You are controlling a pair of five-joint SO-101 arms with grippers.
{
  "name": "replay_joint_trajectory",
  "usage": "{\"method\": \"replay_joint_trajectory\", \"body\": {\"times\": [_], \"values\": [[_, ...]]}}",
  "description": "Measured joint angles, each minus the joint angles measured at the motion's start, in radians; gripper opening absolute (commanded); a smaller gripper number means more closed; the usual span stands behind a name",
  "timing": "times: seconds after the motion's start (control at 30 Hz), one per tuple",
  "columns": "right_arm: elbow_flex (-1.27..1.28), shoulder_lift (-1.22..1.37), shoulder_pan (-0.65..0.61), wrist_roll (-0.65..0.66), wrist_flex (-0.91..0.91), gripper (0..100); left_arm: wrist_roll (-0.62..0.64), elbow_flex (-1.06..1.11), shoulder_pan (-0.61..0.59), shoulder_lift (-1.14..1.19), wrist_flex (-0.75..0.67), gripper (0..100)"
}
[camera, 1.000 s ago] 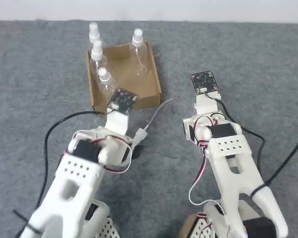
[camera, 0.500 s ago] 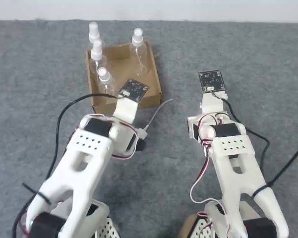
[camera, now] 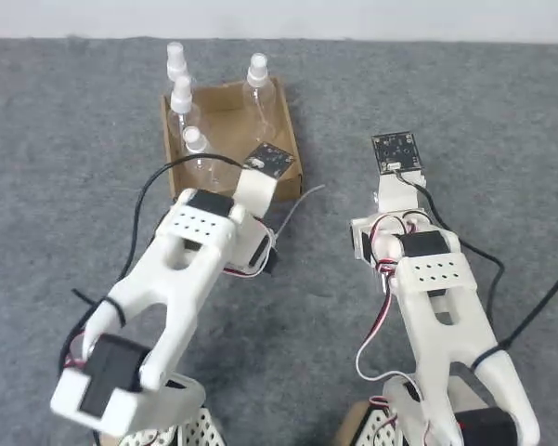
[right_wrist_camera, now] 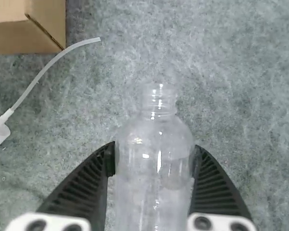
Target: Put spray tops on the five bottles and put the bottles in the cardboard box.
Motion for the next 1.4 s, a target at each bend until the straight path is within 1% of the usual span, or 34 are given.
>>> {"method": "replay_joint_trajectory", "body": {"times": [0.2, 0.47, 0.53, 0.7, 0.87, 1.27, 1.4], "values": [[0.000, 0.000, 0.000, 0.000, 0.000, 11.8, 0.000, -0.020, 0.074, 0.075, -0.003, 19], [0.000, 0.000, 0.000, 0.000, 0.000, 11.8, 0.000, -0.028, 0.075, 0.150, -0.069, 19], [0.000, 0.000, 0.000, 0.000, 0.000, 11.8, 0.000, -0.026, 0.075, 0.153, -0.071, 16], [0.000, 0.000, 0.000, 0.000, 0.000, 11.8, 0.000, -0.026, 0.077, 0.157, -0.072, 4], [0.000, 0.000, 0.000, 0.000, 0.000, 11.8, 0.000, -0.026, 0.094, 0.163, -0.072, 1], [0.000, 0.000, 0.000, 0.000, 0.000, 11.8, 0.015, -0.028, 0.100, 0.158, -0.072, 1], [0.000, 0.000, 0.006, 0.000, 0.000, 11.8, 0.012, -0.020, 0.103, 0.061, -0.044, 1]]}}
